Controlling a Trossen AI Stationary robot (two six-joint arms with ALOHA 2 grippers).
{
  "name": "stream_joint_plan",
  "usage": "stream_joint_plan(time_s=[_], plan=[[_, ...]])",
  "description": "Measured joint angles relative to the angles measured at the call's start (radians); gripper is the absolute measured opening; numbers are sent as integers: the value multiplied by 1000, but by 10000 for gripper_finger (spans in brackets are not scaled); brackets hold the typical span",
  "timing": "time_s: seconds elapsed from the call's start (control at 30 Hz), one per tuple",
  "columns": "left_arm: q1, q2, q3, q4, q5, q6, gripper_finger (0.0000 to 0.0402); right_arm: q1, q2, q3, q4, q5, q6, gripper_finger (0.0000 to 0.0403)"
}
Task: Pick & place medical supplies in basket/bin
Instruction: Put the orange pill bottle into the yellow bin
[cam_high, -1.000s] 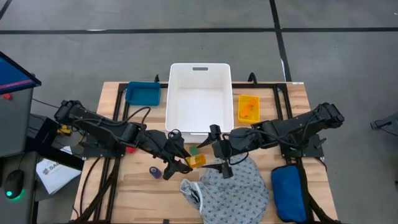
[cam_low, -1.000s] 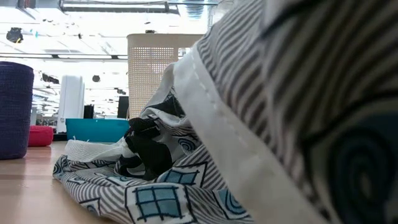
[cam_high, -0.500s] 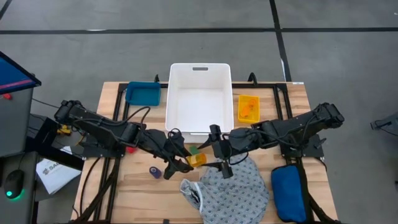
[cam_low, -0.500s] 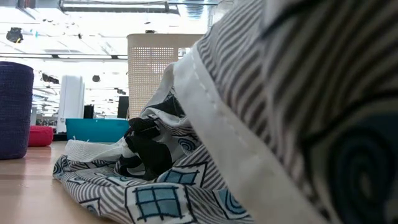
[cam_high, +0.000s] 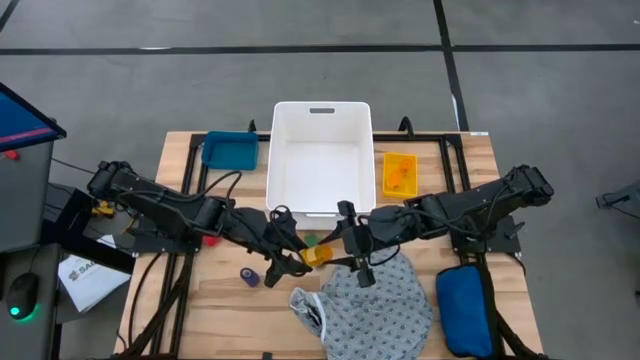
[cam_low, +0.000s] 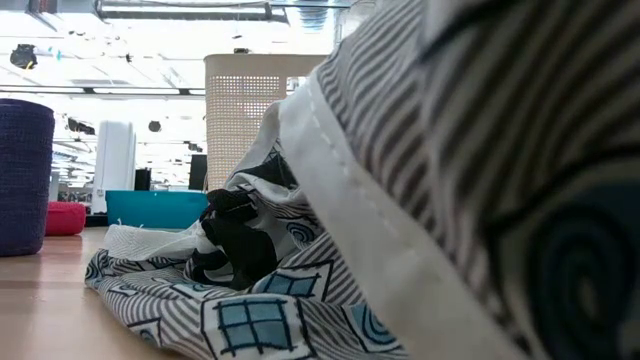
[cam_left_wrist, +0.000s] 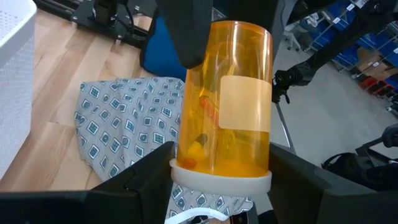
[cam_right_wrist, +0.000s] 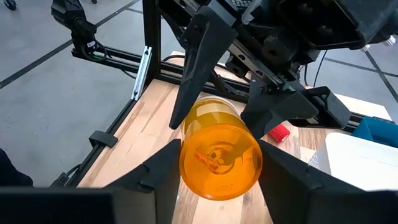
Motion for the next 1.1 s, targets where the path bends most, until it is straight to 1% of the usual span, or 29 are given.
stream_joint_plan(time_s=[0.07, 0.17, 0.37, 0.53, 0.67, 0.8, 0.87, 0.97, 1.03, 1.1], plan=[[0, 0, 0, 0, 0, 0, 214, 1, 0, 0, 0, 0, 0, 170], [0, 0, 0, -1, 0, 0, 214, 3, 0, 0, 0, 1, 9, 170], [-5, 0, 0, -33, -3, 0, 214, 2, 1, 0, -4, 3, 15, 193], [-13, 0, 1, -51, -3, 0, 221, 3, 2, 0, -2, 3, 36, 170], [-15, 2, -3, -92, 36, 0, 235, 11, -1, 0, 5, 3, 38, 170], [-21, 0, -2, -145, 65, 0, 249, 23, -6, 0, -13, 2, 37, 188], [-25, 0, -2, -167, 69, 0, 254, 27, -10, 0, -47, 3, 44, 189], [-44, -12, -3, -215, 85, 5, 260, 30, -27, 0, -157, 6, 89, 174], [-49, -25, -1, -203, 92, 9, 262, 30, -48, 1, -231, 7, 145, 169], [-62, -51, -3, -214, 93, 8, 262, 29, -73, 1, -343, 8, 220, 169]])
